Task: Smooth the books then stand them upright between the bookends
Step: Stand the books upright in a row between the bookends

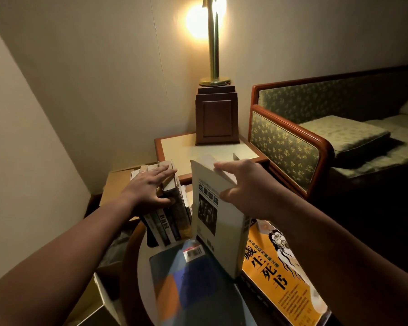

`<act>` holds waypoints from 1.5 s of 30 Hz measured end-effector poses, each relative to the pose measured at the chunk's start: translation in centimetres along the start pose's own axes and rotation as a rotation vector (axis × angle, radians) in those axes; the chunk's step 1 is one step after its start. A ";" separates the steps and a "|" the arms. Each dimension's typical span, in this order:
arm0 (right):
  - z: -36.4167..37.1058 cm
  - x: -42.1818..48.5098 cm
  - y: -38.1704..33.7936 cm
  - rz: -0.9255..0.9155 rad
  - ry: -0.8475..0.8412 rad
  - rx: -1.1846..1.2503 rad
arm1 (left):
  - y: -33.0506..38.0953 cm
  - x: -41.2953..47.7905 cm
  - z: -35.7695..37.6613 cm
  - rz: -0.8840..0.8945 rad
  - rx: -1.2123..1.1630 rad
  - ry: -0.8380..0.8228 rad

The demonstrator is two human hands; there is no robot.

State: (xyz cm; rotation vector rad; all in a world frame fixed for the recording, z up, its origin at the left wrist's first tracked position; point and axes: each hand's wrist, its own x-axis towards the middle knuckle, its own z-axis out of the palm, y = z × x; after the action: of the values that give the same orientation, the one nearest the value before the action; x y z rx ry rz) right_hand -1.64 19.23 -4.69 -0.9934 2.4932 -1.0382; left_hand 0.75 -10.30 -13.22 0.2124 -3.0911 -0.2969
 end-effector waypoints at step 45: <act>5.2 7.8 -0.9 -0.122 0.281 -0.095 | -0.2 -0.1 0.1 0.008 0.020 0.018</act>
State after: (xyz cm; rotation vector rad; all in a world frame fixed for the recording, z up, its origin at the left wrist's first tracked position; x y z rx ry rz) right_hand -4.47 10.70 -7.62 -1.1070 2.7590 -1.1791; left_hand 0.84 -10.46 -13.35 0.2014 -3.0772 -0.2627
